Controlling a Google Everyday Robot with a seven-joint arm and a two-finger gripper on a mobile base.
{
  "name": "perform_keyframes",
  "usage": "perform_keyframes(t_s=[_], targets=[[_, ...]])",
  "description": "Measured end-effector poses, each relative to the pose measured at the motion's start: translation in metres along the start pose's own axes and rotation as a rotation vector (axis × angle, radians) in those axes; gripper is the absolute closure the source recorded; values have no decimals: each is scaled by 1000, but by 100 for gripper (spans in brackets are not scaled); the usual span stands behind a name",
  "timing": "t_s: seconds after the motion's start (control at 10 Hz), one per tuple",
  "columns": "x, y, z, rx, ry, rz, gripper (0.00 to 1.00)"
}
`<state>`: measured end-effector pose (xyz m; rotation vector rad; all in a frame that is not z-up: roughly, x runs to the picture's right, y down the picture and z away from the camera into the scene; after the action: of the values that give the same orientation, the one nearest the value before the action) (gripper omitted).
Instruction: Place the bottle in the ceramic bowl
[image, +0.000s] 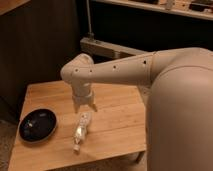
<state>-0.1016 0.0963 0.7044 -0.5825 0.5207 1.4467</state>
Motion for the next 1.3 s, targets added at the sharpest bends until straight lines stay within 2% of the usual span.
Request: perform_keyframes(t_s=[0.8, 1.0, 1.2, 1.3], targets=[[-1, 1, 0, -5, 6, 6, 35], [-16, -5, -1, -54, 49, 40, 35], [-45, -17, -3, -115, 74, 106, 35], [-55, -23, -4, -130, 86, 144, 35]])
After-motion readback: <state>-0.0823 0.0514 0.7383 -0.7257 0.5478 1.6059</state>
